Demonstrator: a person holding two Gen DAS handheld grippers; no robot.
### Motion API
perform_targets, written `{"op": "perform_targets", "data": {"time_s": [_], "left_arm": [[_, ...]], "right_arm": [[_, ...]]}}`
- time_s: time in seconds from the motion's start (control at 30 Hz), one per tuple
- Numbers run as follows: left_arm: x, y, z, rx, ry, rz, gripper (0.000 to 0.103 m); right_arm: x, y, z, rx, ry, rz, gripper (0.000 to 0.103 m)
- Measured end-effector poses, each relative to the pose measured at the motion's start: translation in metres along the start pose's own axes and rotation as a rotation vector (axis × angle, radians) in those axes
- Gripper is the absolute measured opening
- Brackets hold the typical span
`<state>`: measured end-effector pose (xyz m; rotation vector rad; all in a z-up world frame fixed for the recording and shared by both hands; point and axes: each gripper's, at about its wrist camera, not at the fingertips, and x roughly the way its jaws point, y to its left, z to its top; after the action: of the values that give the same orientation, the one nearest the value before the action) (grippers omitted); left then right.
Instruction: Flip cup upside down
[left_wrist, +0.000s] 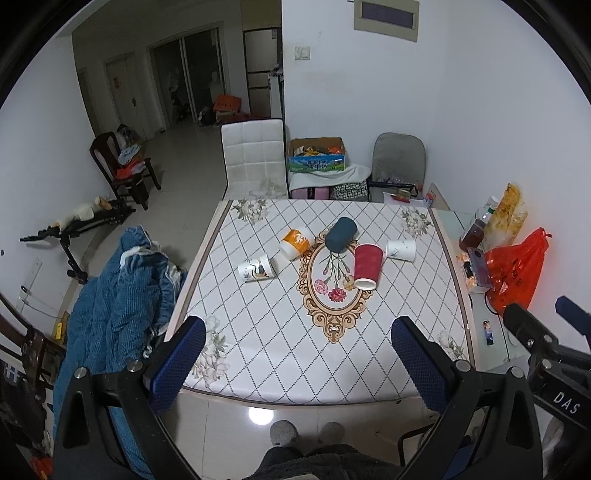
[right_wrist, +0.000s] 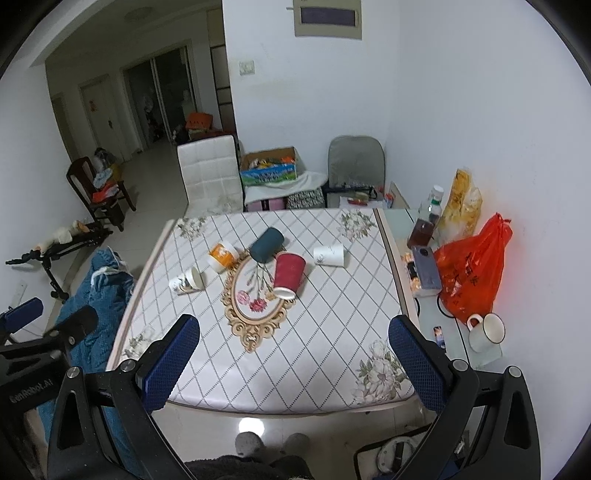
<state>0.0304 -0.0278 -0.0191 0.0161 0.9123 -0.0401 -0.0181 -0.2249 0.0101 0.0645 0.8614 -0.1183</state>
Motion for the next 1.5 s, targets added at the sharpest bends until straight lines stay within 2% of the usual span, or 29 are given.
{"op": "perform_targets", "data": {"time_s": [0.4, 0.73, 1.17, 1.5], "left_arm": [[0.084, -0.033, -0.002, 0.004, 0.105, 0.077, 0.103], [0.163, -0.044, 0.008, 0.046, 0.238, 0.077, 0.103], [0.276, -0.049, 0.072, 0.125, 0.313, 0.065, 0.103], [0.378, -0.068, 0.115, 0.176, 0.390, 0.067, 0.103]], "right_arm": [[0.111, -0.037, -0.026, 0.015, 0.169, -0.014, 0.103], [0.198, -0.039, -0.040, 0.028, 0.305, -0.021, 0.103], [0.301, -0.019, -0.034, 0.078, 0.459, -0.060, 0.103], [0.380, -0.025, -0.041, 0.121, 0.583, -0.089, 0.103]]}}
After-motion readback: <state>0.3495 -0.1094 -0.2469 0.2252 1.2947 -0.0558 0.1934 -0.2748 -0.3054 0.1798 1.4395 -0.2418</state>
